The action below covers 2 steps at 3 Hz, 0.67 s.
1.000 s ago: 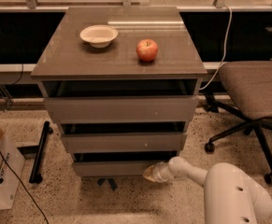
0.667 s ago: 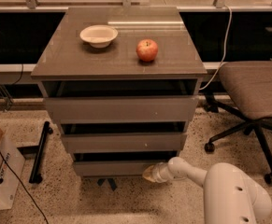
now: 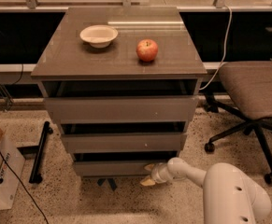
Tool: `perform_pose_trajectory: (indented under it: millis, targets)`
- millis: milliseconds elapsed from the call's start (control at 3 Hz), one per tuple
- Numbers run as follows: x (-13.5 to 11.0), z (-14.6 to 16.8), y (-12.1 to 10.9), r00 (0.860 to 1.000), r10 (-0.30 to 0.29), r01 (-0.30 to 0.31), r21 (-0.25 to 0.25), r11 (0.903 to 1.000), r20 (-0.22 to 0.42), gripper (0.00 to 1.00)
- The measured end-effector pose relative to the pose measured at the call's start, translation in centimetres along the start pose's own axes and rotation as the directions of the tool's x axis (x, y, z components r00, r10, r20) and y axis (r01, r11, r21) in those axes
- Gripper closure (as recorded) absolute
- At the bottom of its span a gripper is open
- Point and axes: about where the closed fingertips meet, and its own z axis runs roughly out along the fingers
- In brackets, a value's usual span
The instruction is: Close bottom drawer
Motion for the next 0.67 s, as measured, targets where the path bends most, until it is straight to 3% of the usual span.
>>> perform_pose_trajectory:
  millis: [333,667]
  targets:
    - [-0.02,0.14,0.16,1.000,0.000,0.000,-0.003,1.0000,0.000,0.00]
    - [-0.02,0.15,0.17,1.000,0.000,0.000,-0.003,1.0000,0.000,0.00]
